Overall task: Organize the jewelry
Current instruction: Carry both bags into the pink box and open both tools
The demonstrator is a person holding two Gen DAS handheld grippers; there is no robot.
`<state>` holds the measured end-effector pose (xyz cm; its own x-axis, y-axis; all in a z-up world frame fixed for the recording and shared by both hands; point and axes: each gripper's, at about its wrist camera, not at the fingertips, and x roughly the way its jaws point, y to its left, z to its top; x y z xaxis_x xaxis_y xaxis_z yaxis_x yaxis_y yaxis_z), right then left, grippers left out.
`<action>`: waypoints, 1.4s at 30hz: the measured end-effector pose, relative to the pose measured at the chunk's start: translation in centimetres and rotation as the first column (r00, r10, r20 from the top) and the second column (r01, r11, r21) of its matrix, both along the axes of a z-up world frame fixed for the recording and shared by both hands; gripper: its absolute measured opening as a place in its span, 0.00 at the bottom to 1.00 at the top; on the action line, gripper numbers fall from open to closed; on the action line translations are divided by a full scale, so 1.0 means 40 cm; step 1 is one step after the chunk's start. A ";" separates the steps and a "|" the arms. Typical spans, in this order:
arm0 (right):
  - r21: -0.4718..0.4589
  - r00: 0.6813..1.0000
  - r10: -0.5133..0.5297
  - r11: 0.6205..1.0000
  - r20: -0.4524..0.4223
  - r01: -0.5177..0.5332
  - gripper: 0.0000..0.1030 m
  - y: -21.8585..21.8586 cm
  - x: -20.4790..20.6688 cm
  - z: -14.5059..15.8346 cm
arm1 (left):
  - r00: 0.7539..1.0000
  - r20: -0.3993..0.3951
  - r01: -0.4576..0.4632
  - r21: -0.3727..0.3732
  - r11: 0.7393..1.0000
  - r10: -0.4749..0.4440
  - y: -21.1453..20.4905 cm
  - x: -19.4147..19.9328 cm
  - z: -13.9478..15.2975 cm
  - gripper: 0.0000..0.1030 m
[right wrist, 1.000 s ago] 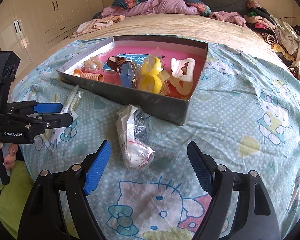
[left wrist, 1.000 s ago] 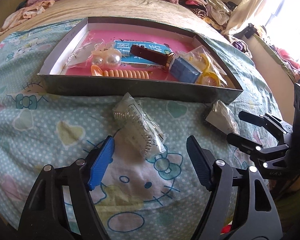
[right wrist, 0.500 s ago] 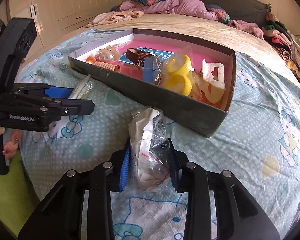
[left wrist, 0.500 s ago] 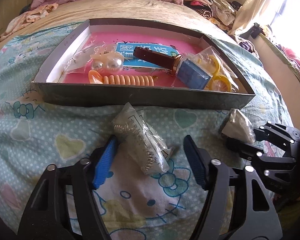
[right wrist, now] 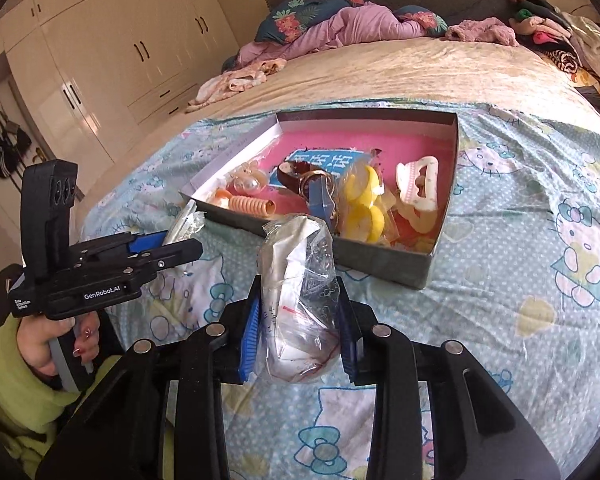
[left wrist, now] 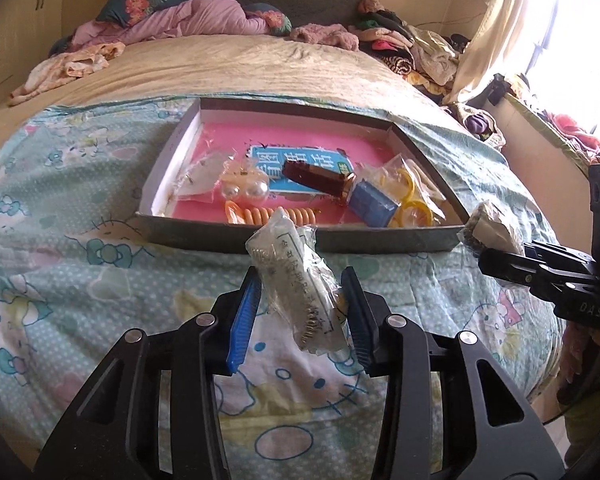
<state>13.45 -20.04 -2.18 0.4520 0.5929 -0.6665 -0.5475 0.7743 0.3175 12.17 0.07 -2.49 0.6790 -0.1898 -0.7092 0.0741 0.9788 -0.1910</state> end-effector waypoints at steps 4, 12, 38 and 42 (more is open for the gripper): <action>0.010 0.999 -0.008 1.000 0.032 0.008 0.30 0.003 0.010 0.036 | 0.999 0.027 -0.037 0.007 0.999 0.037 0.021 0.005 0.026 0.32; 0.015 0.998 -0.022 1.000 0.065 0.022 0.30 0.019 0.047 0.069 | 0.997 0.033 -0.069 0.010 0.998 0.069 0.053 0.032 0.039 0.32; -0.027 0.982 -0.132 0.990 0.138 0.137 0.30 0.024 0.171 0.066 | 0.996 -0.017 -0.085 0.024 0.996 0.085 0.101 0.158 0.000 0.32; -0.036 0.979 -0.151 0.987 0.139 0.158 0.30 0.017 0.188 0.056 | 0.996 -0.021 -0.081 0.027 0.996 0.082 0.103 0.170 -0.006 0.32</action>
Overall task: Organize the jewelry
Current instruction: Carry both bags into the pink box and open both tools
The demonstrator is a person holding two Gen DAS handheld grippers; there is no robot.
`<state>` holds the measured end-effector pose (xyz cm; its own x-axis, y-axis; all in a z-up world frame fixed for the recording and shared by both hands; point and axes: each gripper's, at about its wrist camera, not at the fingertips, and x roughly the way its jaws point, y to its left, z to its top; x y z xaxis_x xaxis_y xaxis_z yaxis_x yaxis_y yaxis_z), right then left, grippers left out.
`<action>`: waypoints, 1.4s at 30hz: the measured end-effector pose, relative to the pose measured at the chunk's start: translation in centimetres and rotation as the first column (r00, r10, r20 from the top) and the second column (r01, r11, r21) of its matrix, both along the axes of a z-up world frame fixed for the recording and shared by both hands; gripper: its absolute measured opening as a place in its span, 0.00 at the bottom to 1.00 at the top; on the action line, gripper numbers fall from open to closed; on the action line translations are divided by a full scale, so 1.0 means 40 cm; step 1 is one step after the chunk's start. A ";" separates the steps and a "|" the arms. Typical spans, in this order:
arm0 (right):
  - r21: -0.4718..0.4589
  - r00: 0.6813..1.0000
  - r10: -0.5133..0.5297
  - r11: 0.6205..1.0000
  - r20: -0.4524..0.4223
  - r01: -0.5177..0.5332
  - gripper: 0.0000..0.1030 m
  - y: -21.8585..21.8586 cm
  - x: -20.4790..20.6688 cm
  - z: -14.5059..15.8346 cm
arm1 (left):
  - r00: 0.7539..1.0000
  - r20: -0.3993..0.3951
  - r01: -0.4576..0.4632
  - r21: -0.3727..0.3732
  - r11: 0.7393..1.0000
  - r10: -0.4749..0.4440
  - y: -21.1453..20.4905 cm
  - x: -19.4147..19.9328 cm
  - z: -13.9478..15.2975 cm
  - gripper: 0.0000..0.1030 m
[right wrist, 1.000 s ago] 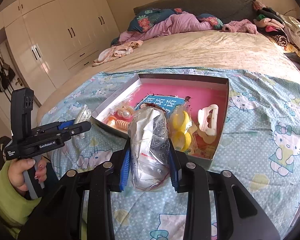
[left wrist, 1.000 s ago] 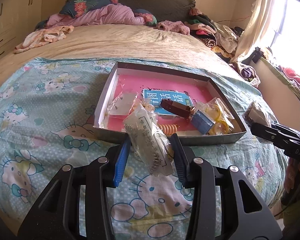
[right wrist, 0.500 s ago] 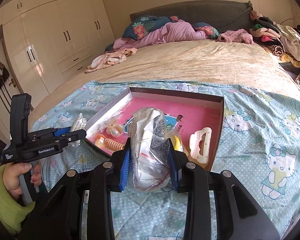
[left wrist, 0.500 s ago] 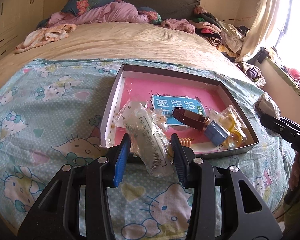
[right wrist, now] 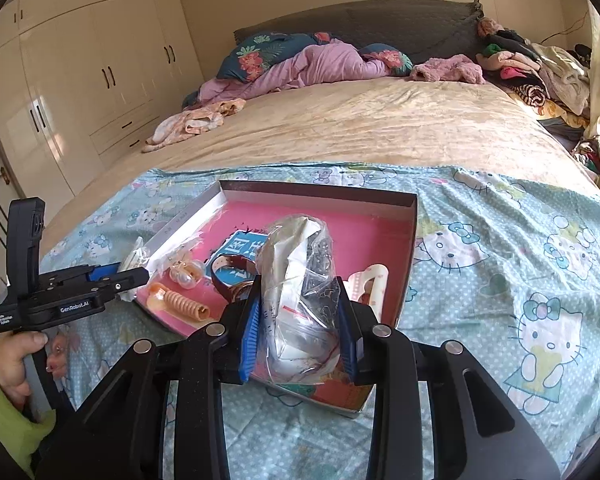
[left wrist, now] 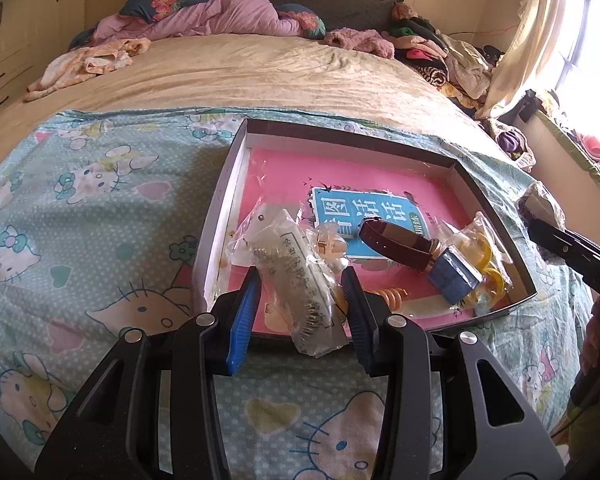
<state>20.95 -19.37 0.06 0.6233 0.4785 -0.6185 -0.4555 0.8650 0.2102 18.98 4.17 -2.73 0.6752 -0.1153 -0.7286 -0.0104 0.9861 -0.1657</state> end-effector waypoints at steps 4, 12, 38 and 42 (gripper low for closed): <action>0.003 1.000 -0.023 1.000 -0.005 0.023 0.30 -0.009 0.014 -0.008 | 1.000 -0.009 0.001 0.013 1.000 -0.001 0.002 0.010 -0.009 0.32; -0.024 0.998 -0.059 0.998 -0.008 0.059 0.30 -0.017 0.040 -0.029 | 1.000 -0.015 0.001 0.022 1.000 -0.001 0.003 0.019 -0.019 0.32; -0.021 0.996 -0.040 0.999 -0.085 0.038 0.34 0.025 0.056 -0.089 | 1.000 -0.022 0.001 0.023 1.000 0.000 0.013 0.036 -0.035 0.32; -0.016 0.997 -0.035 0.999 -0.068 0.034 0.37 0.024 0.050 -0.079 | 1.000 -0.023 -0.001 0.022 1.000 0.001 0.013 0.036 -0.035 0.32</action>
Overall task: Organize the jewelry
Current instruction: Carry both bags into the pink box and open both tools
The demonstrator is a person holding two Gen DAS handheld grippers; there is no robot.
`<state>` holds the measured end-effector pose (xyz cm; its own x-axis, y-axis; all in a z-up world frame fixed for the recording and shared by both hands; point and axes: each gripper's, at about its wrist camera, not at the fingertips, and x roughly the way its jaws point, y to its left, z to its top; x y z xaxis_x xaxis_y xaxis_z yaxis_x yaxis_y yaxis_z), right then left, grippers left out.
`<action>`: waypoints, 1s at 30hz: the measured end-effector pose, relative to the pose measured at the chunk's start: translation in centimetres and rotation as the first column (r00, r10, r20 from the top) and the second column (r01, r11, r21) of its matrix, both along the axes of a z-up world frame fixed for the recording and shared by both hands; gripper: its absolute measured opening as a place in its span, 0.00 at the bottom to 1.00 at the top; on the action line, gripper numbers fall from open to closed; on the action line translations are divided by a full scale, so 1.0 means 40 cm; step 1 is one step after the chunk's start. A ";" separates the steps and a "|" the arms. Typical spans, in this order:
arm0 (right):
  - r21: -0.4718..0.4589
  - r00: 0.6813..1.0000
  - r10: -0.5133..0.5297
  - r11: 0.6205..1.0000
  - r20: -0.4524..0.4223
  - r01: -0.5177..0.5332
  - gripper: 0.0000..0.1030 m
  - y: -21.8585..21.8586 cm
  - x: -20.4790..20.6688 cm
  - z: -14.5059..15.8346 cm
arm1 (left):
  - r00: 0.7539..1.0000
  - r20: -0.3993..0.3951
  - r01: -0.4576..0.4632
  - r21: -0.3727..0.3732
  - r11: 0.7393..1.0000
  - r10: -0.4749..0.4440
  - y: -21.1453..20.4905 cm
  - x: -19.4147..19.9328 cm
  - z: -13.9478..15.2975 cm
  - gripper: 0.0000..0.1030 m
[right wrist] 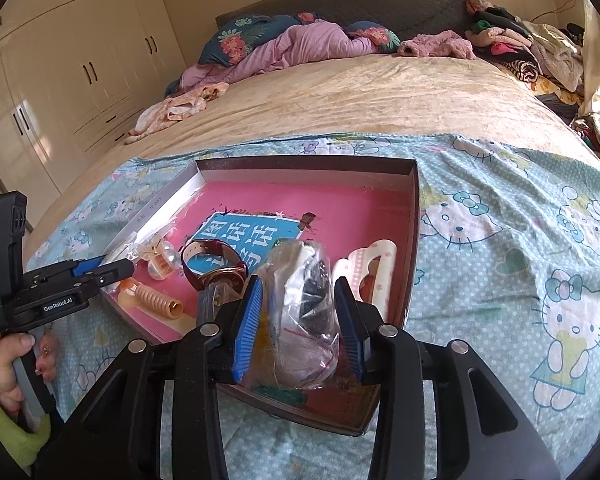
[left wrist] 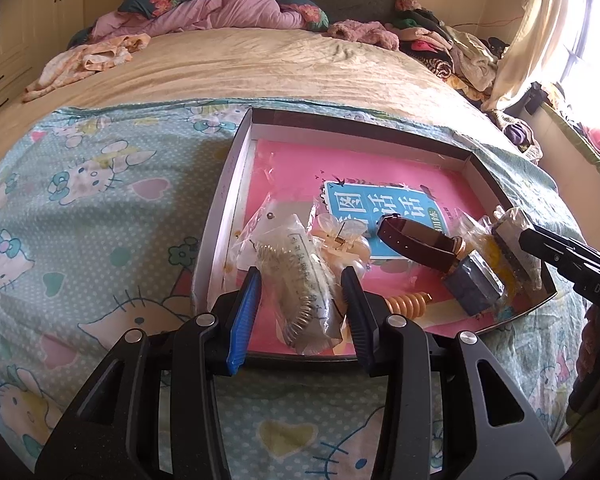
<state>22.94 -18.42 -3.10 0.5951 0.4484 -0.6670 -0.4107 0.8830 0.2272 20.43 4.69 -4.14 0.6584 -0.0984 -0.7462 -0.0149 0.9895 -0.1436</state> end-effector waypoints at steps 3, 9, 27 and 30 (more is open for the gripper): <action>0.002 1.000 0.001 1.000 0.009 -0.002 0.41 -0.003 -0.005 0.009 | 1.000 0.002 0.002 -0.003 1.000 -0.002 -0.001 -0.002 0.001 0.32; 0.000 1.000 0.004 1.000 0.025 -0.004 0.49 -0.005 -0.018 0.023 | 1.000 0.002 -0.001 -0.003 1.000 0.001 -0.009 -0.007 0.007 0.32; -0.001 0.999 -0.008 1.000 0.036 0.008 0.66 -0.012 -0.046 0.050 | 1.000 0.020 -0.006 0.007 1.000 0.006 -0.016 -0.030 0.043 0.52; 0.006 0.999 -0.009 1.000 0.041 0.009 0.71 -0.015 -0.053 0.059 | 1.000 0.027 -0.010 0.008 1.000 0.010 -0.017 -0.038 0.055 0.57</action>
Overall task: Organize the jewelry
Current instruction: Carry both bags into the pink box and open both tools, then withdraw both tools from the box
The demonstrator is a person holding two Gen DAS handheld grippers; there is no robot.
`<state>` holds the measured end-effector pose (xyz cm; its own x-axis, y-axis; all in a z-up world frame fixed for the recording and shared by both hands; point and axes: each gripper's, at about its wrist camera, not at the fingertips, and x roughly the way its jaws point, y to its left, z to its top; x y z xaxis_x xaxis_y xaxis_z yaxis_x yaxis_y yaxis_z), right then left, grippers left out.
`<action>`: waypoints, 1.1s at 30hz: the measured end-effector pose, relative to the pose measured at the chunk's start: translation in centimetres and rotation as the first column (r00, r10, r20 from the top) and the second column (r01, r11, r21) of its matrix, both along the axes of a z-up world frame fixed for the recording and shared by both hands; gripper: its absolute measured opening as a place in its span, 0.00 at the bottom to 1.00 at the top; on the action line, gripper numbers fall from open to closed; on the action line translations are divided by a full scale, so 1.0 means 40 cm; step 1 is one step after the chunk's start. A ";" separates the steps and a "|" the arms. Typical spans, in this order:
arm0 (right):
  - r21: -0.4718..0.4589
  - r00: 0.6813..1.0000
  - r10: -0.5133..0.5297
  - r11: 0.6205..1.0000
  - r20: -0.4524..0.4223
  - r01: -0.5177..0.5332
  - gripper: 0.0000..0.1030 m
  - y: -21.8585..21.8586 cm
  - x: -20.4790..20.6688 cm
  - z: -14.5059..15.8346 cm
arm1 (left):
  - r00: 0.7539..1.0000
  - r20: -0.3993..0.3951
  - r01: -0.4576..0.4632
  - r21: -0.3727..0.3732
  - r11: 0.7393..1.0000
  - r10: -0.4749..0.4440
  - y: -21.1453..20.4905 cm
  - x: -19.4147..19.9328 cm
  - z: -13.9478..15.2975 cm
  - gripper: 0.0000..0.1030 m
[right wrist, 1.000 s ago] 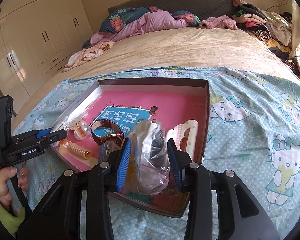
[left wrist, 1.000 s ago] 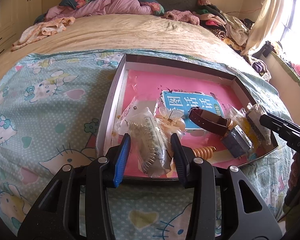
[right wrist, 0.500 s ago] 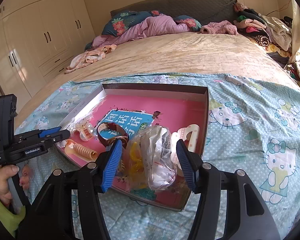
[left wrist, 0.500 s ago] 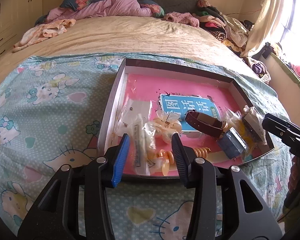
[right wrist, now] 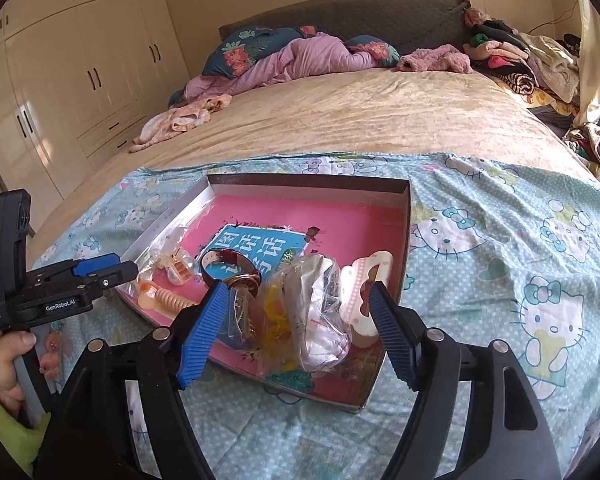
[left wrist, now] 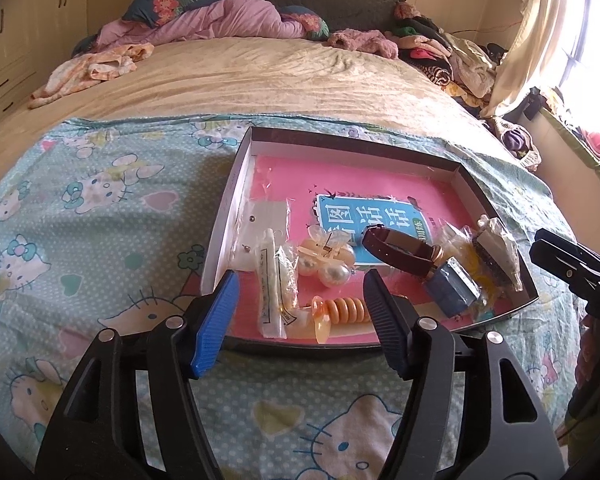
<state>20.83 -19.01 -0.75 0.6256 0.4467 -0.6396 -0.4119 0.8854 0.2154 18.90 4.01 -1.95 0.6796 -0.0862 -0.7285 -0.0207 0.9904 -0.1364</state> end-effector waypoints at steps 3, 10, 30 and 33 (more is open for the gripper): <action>0.001 1.000 0.003 1.000 0.002 -0.003 0.71 0.000 -0.007 0.008 | 1.000 0.005 -0.005 0.001 1.000 0.005 0.000 -0.007 0.012 0.65; 0.004 1.000 0.002 1.000 0.022 -0.002 0.72 -0.007 -0.030 0.033 | 0.999 0.028 -0.020 0.024 1.000 0.019 -0.007 -0.032 0.045 0.78; 0.013 0.995 0.009 1.000 0.101 -0.011 0.94 -0.028 -0.198 0.098 | 0.994 0.108 0.000 0.058 0.998 -0.006 -0.062 -0.182 0.101 0.91; 0.003 0.993 0.007 1.000 0.120 -0.008 0.94 -0.026 -0.235 0.100 | 0.993 0.118 0.008 0.059 0.998 -0.015 -0.074 -0.218 0.100 0.91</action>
<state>11.45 -20.05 3.25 0.6945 0.4537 -0.5585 -0.4416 0.8815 0.1670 10.18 1.07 2.06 0.7605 -0.0541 -0.6471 0.0038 0.9969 -0.0789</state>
